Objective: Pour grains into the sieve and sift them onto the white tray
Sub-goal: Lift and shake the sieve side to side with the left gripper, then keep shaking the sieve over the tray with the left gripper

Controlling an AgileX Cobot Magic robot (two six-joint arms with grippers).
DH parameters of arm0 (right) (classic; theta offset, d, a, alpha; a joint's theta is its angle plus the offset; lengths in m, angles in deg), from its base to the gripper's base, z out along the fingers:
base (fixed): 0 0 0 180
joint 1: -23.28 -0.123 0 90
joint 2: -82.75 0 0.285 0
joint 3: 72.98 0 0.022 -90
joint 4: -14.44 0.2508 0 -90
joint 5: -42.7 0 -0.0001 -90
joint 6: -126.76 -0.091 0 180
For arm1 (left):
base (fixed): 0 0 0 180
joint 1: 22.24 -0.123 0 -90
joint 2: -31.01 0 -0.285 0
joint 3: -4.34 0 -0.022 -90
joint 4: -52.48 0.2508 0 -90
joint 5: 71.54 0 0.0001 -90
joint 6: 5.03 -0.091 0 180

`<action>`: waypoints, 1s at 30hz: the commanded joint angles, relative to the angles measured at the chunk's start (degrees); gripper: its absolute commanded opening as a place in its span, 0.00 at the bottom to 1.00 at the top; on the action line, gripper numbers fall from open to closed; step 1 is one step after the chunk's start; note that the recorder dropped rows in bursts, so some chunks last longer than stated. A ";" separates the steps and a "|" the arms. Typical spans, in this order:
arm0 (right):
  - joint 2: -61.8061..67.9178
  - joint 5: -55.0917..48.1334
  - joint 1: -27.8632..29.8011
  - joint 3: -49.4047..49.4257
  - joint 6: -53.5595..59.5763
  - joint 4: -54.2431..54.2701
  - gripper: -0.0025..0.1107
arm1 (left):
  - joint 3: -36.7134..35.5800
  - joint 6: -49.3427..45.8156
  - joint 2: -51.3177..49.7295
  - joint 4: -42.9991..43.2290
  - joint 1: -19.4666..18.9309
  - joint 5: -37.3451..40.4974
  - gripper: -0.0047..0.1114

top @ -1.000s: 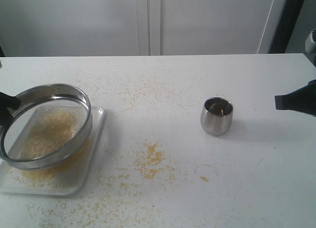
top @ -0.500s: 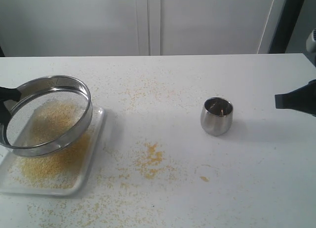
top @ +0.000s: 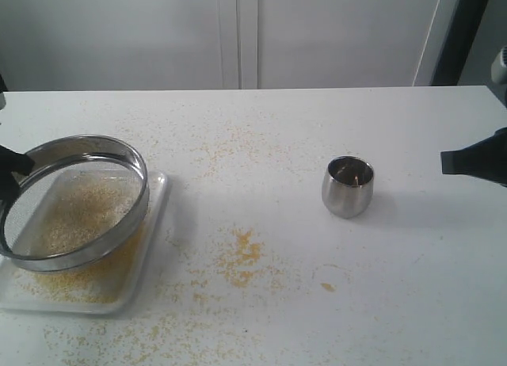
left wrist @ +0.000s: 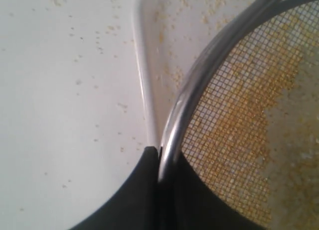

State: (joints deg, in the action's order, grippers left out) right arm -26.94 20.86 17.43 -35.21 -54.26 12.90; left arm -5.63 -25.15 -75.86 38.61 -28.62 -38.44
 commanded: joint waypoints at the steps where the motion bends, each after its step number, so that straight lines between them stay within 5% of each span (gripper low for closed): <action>1: -0.37 0.80 0.26 0.23 -0.26 -0.04 0.02 | 0.28 17.25 1.01 -2.12 -0.97 -2.10 0.04; 7: -0.37 0.80 0.26 0.23 -0.26 -0.04 0.02 | 0.28 -6.78 1.01 -1.96 0.01 1.03 0.04; 13: -0.37 0.80 0.26 0.23 -0.26 -0.04 0.02 | 0.28 14.94 1.01 -2.34 -0.35 -3.43 0.04; 15: -0.37 0.80 0.26 0.23 -0.26 -0.04 0.02 | 0.28 12.36 1.01 -2.25 0.54 -4.15 0.04; 16: -0.37 0.80 0.26 0.23 -0.26 -0.04 0.02 | 0.28 1.70 1.01 -1.84 1.37 -3.25 0.04; 18: -0.37 0.80 0.26 0.23 -0.26 -0.04 0.02 | 0.28 -3.77 1.09 -1.70 1.63 -2.07 0.04; 22: -0.37 0.80 0.26 0.23 -0.26 -0.04 0.02 | 0.28 14.46 1.09 -1.94 0.25 -5.99 0.04; 26: -0.37 0.80 0.26 0.23 -0.26 -0.04 0.02 | 0.28 -10.30 1.09 -1.94 1.38 -1.34 0.04; 27: -0.37 0.80 0.26 0.23 -0.26 -0.04 0.02 | 0.28 -8.14 1.09 -1.94 1.18 -1.90 0.04; 29: -0.37 0.80 0.26 0.23 -0.26 -0.04 0.02 | 0.28 13.85 1.09 -2.37 -0.32 -7.17 0.04; 30: -0.37 0.80 0.26 0.23 -0.26 -0.04 0.02 | 0.28 14.62 1.09 -2.37 -0.32 -7.80 0.04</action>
State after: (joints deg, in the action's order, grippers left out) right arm -26.94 20.97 17.43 -35.21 -54.26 12.90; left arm -5.65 -21.21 -75.86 38.74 -28.14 -42.84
